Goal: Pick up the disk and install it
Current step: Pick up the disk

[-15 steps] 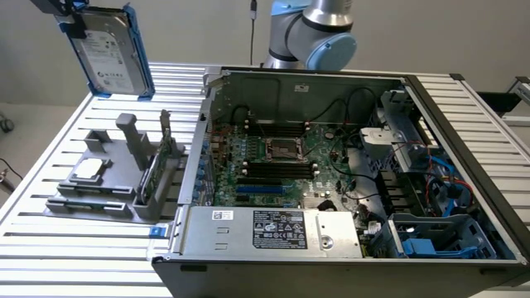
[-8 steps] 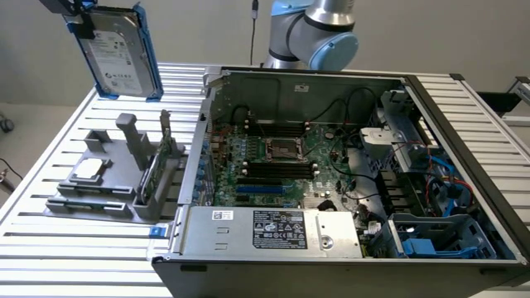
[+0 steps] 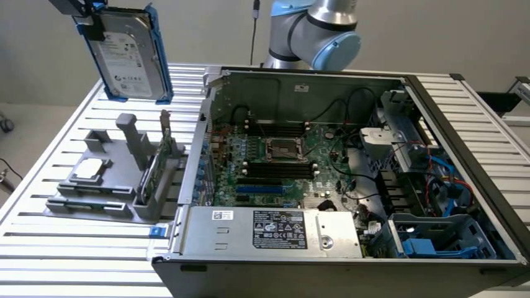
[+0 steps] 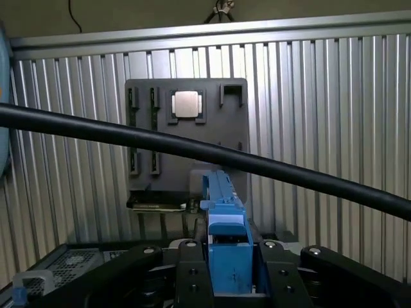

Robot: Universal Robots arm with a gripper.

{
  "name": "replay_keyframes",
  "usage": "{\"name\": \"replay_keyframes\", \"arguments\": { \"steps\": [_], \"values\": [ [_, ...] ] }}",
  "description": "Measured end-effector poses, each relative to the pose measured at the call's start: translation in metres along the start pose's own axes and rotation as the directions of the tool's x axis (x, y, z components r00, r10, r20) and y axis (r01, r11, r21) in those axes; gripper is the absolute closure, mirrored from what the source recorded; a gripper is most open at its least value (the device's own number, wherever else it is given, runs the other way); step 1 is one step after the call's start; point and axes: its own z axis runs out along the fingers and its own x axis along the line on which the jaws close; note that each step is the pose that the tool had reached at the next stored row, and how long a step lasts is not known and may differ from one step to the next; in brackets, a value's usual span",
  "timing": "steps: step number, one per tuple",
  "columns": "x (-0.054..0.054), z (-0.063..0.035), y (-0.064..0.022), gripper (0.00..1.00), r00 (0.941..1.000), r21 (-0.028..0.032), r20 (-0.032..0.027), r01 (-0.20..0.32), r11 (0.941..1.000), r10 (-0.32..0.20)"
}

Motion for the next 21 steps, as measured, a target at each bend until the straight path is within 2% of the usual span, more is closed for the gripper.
{"name": "replay_keyframes", "arguments": {
  "steps": [21],
  "values": [
    [0.035,-0.0208,-0.0688,0.67,1.0000,0.0008,0.0086,0.000,1.0000,0.000]
  ]
}}
